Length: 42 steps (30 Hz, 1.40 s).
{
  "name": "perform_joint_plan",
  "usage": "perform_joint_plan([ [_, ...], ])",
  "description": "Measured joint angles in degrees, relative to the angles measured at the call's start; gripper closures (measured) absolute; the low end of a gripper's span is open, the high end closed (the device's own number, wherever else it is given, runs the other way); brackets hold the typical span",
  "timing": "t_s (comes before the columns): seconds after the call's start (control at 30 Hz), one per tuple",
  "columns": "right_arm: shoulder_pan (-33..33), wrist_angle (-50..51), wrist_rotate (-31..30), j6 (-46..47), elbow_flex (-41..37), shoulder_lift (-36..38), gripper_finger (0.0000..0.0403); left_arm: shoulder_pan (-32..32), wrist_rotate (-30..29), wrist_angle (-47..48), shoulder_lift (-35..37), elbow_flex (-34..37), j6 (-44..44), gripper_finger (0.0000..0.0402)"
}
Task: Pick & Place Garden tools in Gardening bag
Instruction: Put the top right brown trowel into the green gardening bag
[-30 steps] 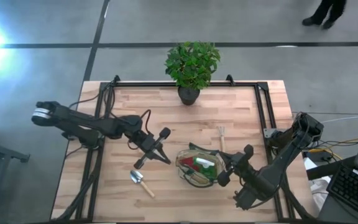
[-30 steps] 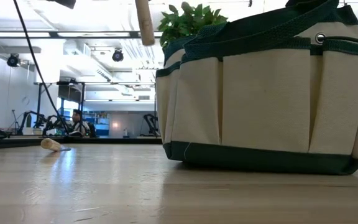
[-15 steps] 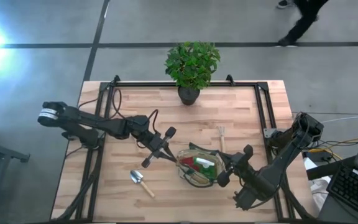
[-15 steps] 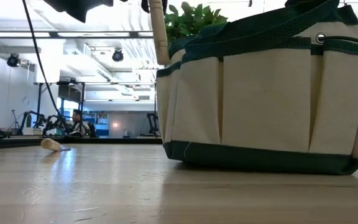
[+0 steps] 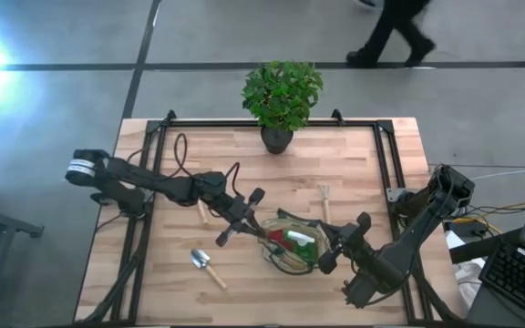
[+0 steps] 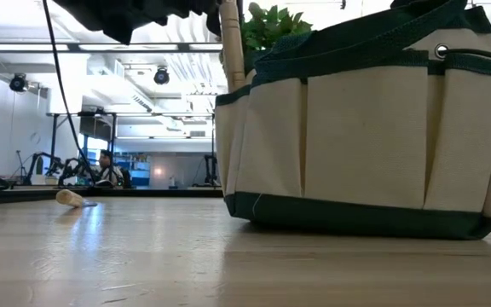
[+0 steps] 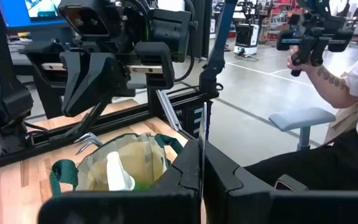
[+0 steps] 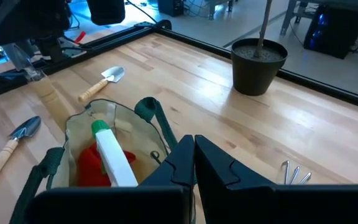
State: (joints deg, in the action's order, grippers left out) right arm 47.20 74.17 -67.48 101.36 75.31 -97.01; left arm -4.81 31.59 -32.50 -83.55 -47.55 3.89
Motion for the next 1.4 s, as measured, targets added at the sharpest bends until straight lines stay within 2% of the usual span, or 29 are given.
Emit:
perform_joint_plan([
  [0.5,-0.22,-0.02,-0.01,-0.48,0.00,-0.01,0.0394,0.06,3.02,-1.06,-3.73,0.00,-4.40,0.0401],
  [0.73,-0.22,-0.07,0.00,-0.85,0.00,-0.02,0.0394,0.01,6.41,-1.18,-5.02,0.00,-0.58,0.0401],
  [1.4,-0.77,-0.24,-0.04,-1.05,0.00,-0.03,0.0394,0.01,6.59,-10.65,-10.63,3.61,0.67,0.0401],
])
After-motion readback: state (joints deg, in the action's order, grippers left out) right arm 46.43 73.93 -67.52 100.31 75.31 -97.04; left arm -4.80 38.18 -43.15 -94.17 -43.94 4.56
